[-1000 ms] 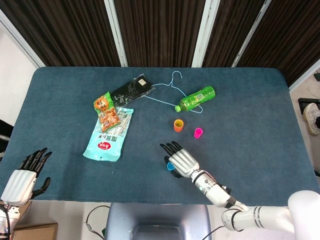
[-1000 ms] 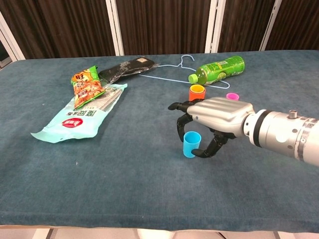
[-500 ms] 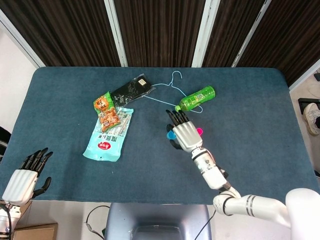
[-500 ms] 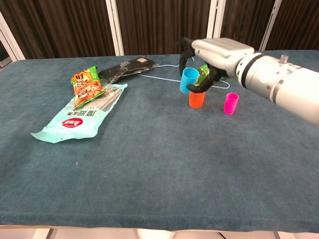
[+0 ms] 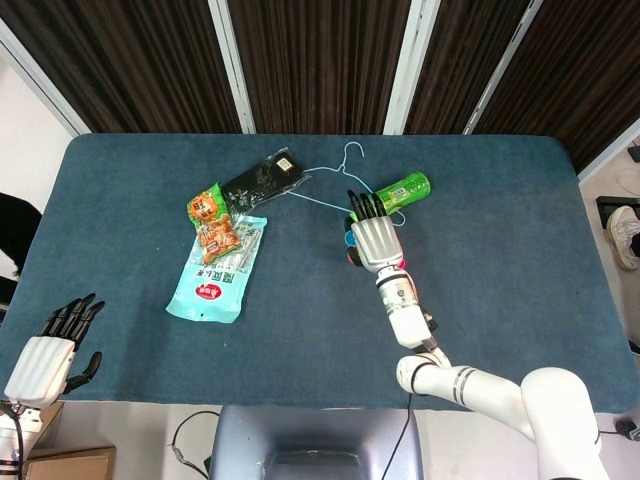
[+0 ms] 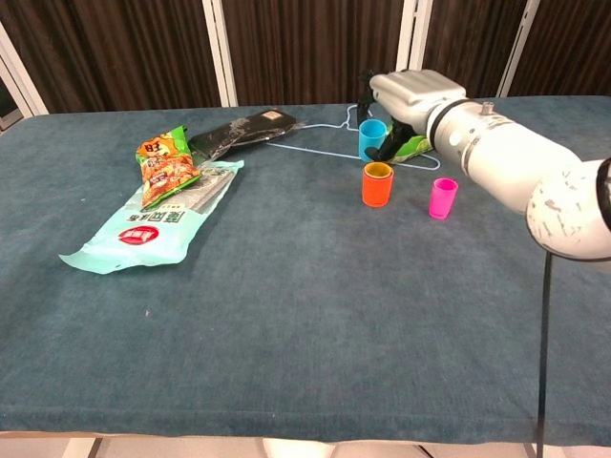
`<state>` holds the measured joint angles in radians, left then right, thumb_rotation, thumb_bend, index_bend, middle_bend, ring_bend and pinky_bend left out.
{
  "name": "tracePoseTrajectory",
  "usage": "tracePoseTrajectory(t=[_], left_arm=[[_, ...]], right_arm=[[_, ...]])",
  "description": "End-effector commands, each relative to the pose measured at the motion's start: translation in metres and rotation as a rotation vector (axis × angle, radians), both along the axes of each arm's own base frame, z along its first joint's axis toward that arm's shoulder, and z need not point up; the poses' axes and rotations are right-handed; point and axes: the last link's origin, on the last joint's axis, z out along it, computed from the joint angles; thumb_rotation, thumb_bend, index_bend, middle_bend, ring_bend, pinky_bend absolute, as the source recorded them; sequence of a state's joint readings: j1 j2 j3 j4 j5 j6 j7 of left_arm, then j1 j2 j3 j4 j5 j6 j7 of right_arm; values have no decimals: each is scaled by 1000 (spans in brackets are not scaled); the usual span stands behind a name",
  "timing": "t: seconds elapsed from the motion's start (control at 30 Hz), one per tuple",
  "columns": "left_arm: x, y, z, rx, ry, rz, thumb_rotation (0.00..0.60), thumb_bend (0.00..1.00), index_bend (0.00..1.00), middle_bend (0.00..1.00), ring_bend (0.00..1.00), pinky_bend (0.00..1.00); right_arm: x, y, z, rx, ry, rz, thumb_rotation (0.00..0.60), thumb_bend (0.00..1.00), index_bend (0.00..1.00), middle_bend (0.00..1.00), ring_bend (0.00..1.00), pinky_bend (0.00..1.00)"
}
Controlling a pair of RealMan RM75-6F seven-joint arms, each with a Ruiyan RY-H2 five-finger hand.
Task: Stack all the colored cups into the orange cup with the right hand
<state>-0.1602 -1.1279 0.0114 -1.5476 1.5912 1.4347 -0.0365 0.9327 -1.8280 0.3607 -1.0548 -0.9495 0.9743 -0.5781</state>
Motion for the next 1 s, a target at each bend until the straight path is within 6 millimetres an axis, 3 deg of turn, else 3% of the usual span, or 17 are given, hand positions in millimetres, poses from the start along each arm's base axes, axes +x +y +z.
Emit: tracePoseTrajectory(t=[0.03, 0.47, 0.57, 0.63, 0.73, 0.87, 1.0], left_arm=[[0, 0, 0, -3, 0, 0, 600, 450, 0, 0, 0, 128], [0, 0, -1, -9, 0, -1, 600, 450, 0, 0, 0, 128], [1, 0, -2, -10, 0, -2, 600, 450, 0, 0, 0, 128], [1, 0, -2, -11, -1, -2, 600, 450, 0, 0, 0, 128], [0, 1, -2, -12, 0, -1, 600, 449, 0, 0, 0, 128], [1, 0, -2, -15, 1, -3, 600, 449, 0, 0, 0, 128], [1, -1, -3, -14, 0, -6, 600, 449, 0, 0, 0, 128]], right_arm=[[-3, 0, -3, 8, 9, -7, 600, 497, 638, 11, 0, 0], [-15, 1, -11, 25, 46, -33, 600, 497, 627, 11, 0, 0], [-19, 1, -11, 37, 51, -46, 600, 497, 485, 12, 0, 0], [-22, 2, -10, 48, 50, -60, 600, 497, 263, 5, 0, 0], [-27, 4, -3, 58, 58, -63, 600, 497, 42, 0, 0, 0], [-37, 18, 19, 66, 35, -44, 600, 497, 13, 0, 0, 0], [-57, 44, 43, 86, 31, -15, 600, 496, 95, 0, 0, 0]])
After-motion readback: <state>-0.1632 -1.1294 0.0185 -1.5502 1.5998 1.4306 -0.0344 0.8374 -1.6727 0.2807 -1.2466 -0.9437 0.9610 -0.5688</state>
